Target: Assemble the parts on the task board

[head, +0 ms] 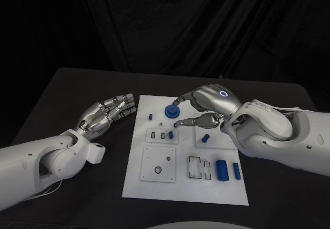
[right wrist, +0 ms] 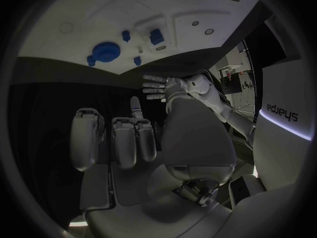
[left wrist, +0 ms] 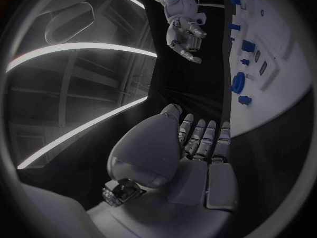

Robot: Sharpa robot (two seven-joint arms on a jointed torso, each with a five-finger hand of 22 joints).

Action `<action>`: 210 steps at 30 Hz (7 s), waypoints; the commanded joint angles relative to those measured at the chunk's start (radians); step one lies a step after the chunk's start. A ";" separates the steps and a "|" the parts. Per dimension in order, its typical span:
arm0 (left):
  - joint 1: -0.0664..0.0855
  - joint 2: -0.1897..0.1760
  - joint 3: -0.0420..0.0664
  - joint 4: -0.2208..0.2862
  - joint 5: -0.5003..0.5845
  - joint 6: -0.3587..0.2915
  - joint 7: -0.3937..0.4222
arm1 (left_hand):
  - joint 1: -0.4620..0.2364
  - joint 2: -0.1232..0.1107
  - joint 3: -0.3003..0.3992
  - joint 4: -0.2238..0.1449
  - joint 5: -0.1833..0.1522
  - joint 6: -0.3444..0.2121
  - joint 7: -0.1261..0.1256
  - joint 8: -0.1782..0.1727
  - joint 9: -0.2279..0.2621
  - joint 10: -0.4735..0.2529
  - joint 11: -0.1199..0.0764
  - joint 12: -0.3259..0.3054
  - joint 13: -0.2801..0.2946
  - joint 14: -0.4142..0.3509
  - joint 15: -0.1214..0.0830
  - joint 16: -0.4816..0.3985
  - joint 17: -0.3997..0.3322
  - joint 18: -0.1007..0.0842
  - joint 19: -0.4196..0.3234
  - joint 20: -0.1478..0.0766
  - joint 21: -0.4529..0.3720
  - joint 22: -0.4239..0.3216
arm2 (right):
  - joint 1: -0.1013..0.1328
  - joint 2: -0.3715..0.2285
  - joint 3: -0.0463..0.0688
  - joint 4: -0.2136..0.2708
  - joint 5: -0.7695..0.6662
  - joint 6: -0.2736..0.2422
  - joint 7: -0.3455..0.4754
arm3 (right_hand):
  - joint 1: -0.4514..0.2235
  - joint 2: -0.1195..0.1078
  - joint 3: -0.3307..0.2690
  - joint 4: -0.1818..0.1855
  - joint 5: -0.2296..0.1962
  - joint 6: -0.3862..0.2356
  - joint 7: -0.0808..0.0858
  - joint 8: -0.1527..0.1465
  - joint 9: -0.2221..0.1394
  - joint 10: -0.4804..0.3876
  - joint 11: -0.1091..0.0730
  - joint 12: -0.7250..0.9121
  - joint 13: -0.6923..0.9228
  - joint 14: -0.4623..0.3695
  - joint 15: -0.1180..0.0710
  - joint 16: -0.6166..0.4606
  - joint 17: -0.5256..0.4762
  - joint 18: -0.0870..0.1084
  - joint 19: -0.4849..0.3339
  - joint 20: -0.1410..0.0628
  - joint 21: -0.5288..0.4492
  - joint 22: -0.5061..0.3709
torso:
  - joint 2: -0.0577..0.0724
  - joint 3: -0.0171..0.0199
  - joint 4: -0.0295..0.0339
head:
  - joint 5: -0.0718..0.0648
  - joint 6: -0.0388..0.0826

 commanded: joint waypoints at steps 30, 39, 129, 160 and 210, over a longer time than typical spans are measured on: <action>0.080 0.180 0.001 -0.096 -0.918 -0.120 -0.637 | -0.182 0.060 -0.107 0.013 -0.253 0.429 0.036 0.067 0.037 1.319 -0.134 1.144 1.470 1.294 -0.173 1.339 1.498 -0.049 0.862 -0.144 1.176 0.928 | -0.037 -0.023 -0.004 -0.190 0.252 -0.040 0.166 | 0.043 0.075 0.046 -0.008 -0.002 0.125 0.005 0.030 -0.006 0.106 0.007 0.010 0.263 0.096 0.007 0.004 0.224 -0.010 0.035 0.004 0.013 0.214 | -0.164 0.0838 -0.0318 | 0.093 -0.114; 0.112 0.244 0.001 -0.081 -0.998 0.016 -0.926 | -0.270 0.031 -0.139 0.008 -0.430 0.504 -0.004 0.145 0.138 1.360 -0.174 1.155 1.508 1.303 -0.209 1.339 1.510 -0.098 1.105 -0.175 1.335 1.223 | -0.047 -0.021 -0.004 -0.207 0.253 -0.039 0.178 | 0.056 0.093 0.051 -0.006 0.000 0.136 0.006 0.031 -0.007 0.106 0.013 0.010 0.263 0.096 0.011 0.006 0.226 -0.013 0.040 0.007 0.023 0.217 | -0.182 0.1115 -0.0514 | 0.104 -0.116; 0.071 0.459 0.001 -0.179 -1.016 0.093 -1.238 | -0.399 0.014 -0.200 0.004 -0.359 0.468 -0.068 0.269 0.823 1.360 -0.239 1.155 1.508 1.303 -0.279 1.339 1.510 -0.124 1.227 -0.246 1.347 1.343 | -0.084 -0.011 -0.004 -0.239 0.253 -0.011 0.184 | 0.100 0.108 0.055 -0.008 0.014 0.152 0.012 0.025 -0.018 0.106 0.021 0.010 0.263 0.093 0.019 -0.006 0.210 -0.011 0.041 0.016 0.021 0.216 | -0.185 0.1273 -0.0730 | 0.073 -0.116; 0.056 0.483 0.001 -0.201 -1.016 0.104 -1.227 | -0.372 0.013 -0.182 -0.005 -0.329 0.490 -0.073 0.242 0.824 1.360 -0.244 1.155 1.508 1.303 -0.283 1.339 1.510 -0.124 1.228 -0.250 1.345 1.344 | -0.085 -0.012 -0.004 -0.238 0.253 0.003 0.174 | 0.100 0.110 0.055 -0.007 0.015 0.152 0.012 0.024 -0.019 0.106 0.021 0.010 0.263 0.093 0.019 -0.008 0.207 -0.011 0.040 0.016 0.019 0.215 | -0.186 0.1281 -0.0749 | 0.070 -0.116; 0.050 0.452 0.001 -0.175 -1.016 0.042 -1.243 | -0.330 -0.202 0.338 -0.050 -0.085 0.556 -0.088 0.140 0.937 1.360 -0.260 1.155 1.508 1.303 -0.298 1.339 1.510 -0.123 1.232 -0.265 1.328 1.358 | -0.093 -0.012 -0.004 -0.244 0.253 0.033 0.164 | 0.118 0.118 0.055 -0.010 0.069 0.159 0.013 0.018 -0.026 0.099 0.022 0.002 0.254 0.091 0.020 -0.012 0.201 -0.007 0.033 0.018 0.004 0.210 | -0.186 0.1270 -0.0729 | 0.067 -0.116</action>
